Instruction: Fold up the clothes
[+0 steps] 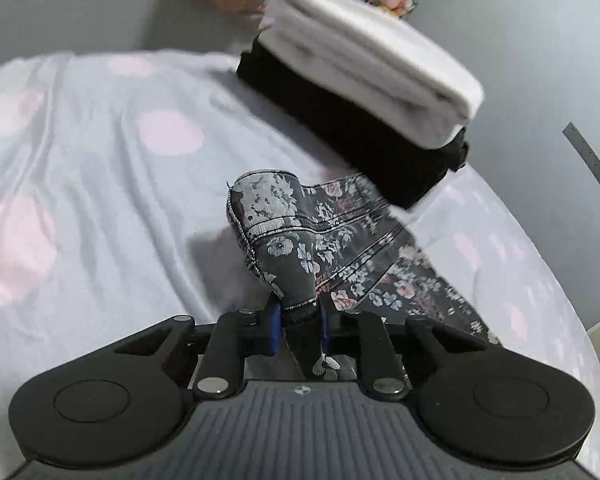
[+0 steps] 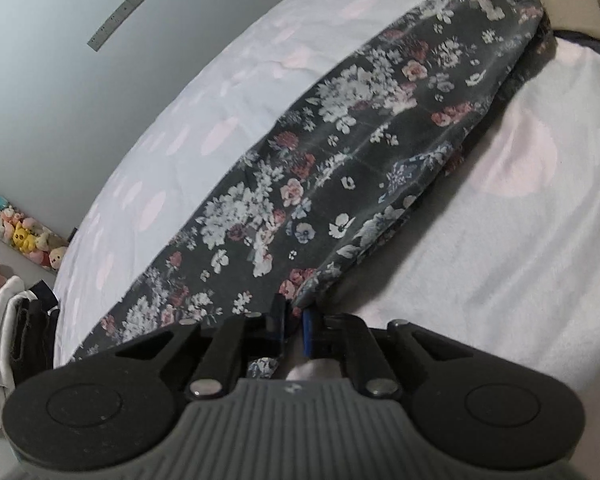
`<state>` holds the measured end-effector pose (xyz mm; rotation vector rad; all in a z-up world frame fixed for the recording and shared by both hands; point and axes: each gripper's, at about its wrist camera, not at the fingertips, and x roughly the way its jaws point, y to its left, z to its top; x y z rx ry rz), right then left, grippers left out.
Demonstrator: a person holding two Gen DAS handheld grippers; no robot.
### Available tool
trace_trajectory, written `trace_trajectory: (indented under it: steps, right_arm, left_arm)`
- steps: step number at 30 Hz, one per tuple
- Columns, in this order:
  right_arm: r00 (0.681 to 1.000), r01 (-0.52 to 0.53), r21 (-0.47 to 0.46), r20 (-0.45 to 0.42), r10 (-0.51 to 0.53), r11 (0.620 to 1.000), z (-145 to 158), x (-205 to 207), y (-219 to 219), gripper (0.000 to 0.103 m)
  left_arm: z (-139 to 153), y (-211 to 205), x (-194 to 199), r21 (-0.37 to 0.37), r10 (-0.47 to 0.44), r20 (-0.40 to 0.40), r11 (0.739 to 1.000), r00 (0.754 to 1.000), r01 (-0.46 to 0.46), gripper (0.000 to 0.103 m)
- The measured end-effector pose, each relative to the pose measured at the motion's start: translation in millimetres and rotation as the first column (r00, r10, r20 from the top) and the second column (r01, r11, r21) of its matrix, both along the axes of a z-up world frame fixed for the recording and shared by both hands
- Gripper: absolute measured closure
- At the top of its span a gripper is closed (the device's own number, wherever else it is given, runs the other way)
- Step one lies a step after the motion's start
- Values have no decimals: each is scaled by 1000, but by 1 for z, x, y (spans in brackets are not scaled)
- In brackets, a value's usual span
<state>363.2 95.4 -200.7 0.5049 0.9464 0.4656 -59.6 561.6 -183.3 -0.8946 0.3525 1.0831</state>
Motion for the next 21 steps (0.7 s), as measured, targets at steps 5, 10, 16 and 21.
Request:
trace_trajectory:
  steps: [5, 10, 16, 21]
  right_arm:
    - [997, -16, 34, 80, 13, 999, 21, -8, -1, 98]
    - [994, -46, 48, 97, 41, 998, 35, -17, -5, 98]
    - [993, -107, 45, 44, 105, 993, 45, -36, -5, 98]
    - [987, -157, 61, -25, 159, 986, 42, -65, -3, 98]
  left_arm:
    - [20, -6, -1, 25, 25, 34, 999, 999, -26, 83]
    - [36, -16, -17, 17, 75, 38, 997, 996, -76, 83]
    - [57, -31, -49, 25, 173, 0, 985, 985, -173, 83]
    - [65, -39, -91, 2, 282, -36, 959, 959, -282, 83]
